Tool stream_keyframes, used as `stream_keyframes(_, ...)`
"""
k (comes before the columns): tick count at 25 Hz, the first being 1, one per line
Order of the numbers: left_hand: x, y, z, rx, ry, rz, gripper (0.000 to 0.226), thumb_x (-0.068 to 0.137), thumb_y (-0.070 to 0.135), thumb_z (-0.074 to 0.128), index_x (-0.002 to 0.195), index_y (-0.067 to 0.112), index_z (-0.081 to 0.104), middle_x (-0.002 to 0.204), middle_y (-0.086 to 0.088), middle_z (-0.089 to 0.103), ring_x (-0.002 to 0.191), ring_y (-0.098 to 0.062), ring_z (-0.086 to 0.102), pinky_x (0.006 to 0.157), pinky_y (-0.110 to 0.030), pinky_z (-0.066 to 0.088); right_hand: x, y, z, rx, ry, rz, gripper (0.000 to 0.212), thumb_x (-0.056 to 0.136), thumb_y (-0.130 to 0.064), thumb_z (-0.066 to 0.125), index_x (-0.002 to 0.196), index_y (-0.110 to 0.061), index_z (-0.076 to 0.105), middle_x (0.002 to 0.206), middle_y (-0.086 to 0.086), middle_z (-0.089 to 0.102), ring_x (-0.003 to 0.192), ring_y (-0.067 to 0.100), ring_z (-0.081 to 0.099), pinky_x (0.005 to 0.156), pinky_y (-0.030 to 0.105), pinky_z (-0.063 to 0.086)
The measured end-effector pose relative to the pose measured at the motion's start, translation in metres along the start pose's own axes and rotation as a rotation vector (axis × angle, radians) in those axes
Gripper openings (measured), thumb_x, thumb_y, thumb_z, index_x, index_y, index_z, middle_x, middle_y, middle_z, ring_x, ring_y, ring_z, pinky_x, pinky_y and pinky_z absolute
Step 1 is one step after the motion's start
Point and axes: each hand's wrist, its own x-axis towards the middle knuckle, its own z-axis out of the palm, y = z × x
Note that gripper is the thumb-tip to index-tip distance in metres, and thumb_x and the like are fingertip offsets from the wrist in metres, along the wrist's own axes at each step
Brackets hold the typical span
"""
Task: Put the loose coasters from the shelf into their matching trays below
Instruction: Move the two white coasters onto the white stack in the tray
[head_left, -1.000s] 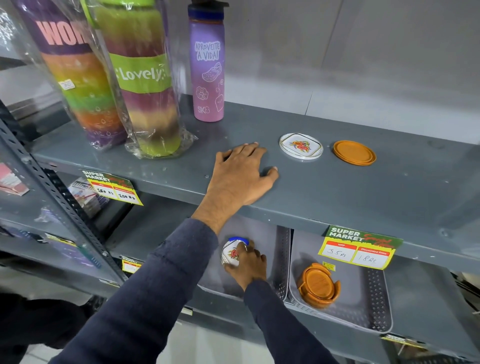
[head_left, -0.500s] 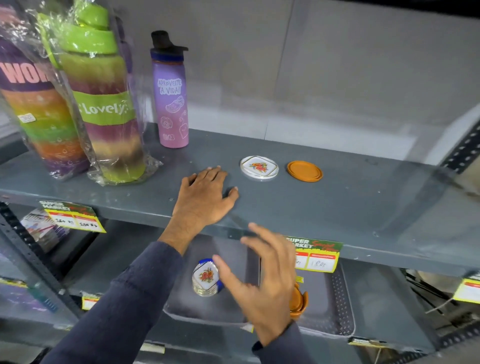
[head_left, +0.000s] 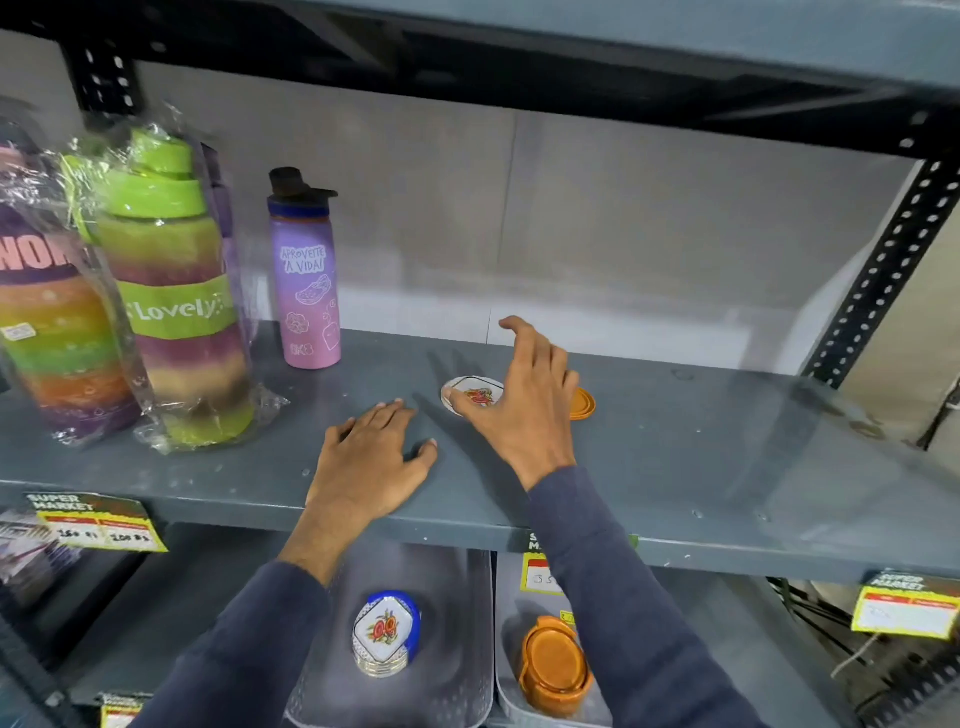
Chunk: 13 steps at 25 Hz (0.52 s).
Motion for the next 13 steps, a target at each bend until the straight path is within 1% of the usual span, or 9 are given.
stream_keyframes(2, 0.000, -0.001, -0.002, -0.011, -0.004, -0.004, 0.059, 0.094, 0.054, 0.038, 0.148, 0.031, 0.036, 0.161, 0.011, 0.028, 0.148, -0.007, 0.020, 0.117, -0.037, 0.016, 0.007, 0.008, 0.016, 0.004, -0.146, 0.071, 0.097, 0.066, -0.058, 0.081, 0.142, -0.034, 0.026, 0.132, 0.000, 0.056, 0.121, 0.026, 0.040, 0.088, 0.042, 0.028)
stream_keyframes(4, 0.000, -0.001, -0.004, -0.006, -0.003, -0.003, 0.059, 0.094, 0.055, 0.037, 0.148, 0.031, 0.037, 0.161, 0.012, 0.027, 0.148, -0.006, 0.020, 0.116, -0.037, 0.016, 0.008, 0.017, 0.028, 0.013, -0.277, 0.131, 0.103, 0.068, -0.059, 0.080, 0.146, -0.036, 0.017, 0.131, 0.004, 0.057, 0.129, 0.032, 0.034, 0.094, 0.049, 0.028)
stream_keyframes(6, 0.000, 0.000, -0.005, -0.004, -0.009, -0.006, 0.059, 0.094, 0.055, 0.037, 0.148, 0.031, 0.036, 0.161, 0.012, 0.026, 0.148, -0.007, 0.020, 0.116, -0.037, 0.016, 0.009, 0.024, 0.035, -0.045, -0.354, 0.163, 0.101, 0.072, -0.061, 0.076, 0.148, -0.035, 0.015, 0.130, 0.008, 0.059, 0.136, 0.037, 0.030, 0.097, 0.051, 0.026)
stream_keyframes(8, 0.000, 0.001, -0.005, -0.005, -0.017, -0.007, 0.059, 0.094, 0.055, 0.036, 0.148, 0.031, 0.035, 0.161, 0.012, 0.026, 0.148, -0.007, 0.019, 0.116, -0.037, 0.016, 0.010, 0.027, 0.038, -0.063, -0.346, 0.161, 0.090, 0.075, -0.058, 0.075, 0.144, -0.031, 0.023, 0.120, 0.007, 0.063, 0.131, 0.036, 0.035, 0.091, 0.048, 0.027)
stream_keyframes(11, 0.000, 0.000, -0.005, -0.008, -0.019, -0.011, 0.060, 0.094, 0.056, 0.035, 0.149, 0.032, 0.035, 0.161, 0.012, 0.025, 0.149, -0.008, 0.019, 0.116, -0.037, 0.016, 0.010, 0.027, 0.035, -0.016, -0.266, 0.127, 0.080, 0.070, -0.049, 0.078, 0.130, -0.027, 0.030, 0.101, 0.002, 0.063, 0.116, 0.031, 0.042, 0.087, 0.046, 0.030)
stream_keyframes(12, 0.000, 0.000, -0.005, -0.005, -0.023, -0.012, 0.060, 0.094, 0.055, 0.035, 0.149, 0.031, 0.035, 0.161, 0.012, 0.025, 0.149, -0.008, 0.019, 0.116, -0.037, 0.016, 0.010, 0.027, 0.035, -0.011, -0.247, 0.120, 0.079, 0.069, -0.048, 0.078, 0.128, -0.027, 0.030, 0.099, 0.001, 0.064, 0.114, 0.030, 0.043, 0.087, 0.046, 0.030)
stream_keyframes(13, 0.000, 0.000, -0.004, 0.000, -0.027, -0.014, 0.060, 0.094, 0.055, 0.034, 0.149, 0.031, 0.034, 0.162, 0.011, 0.025, 0.149, -0.008, 0.019, 0.116, -0.037, 0.015, 0.010, 0.027, 0.034, -0.016, -0.236, 0.115, 0.080, 0.068, -0.049, 0.078, 0.128, -0.027, 0.030, 0.102, 0.001, 0.065, 0.113, 0.030, 0.044, 0.087, 0.046, 0.031)
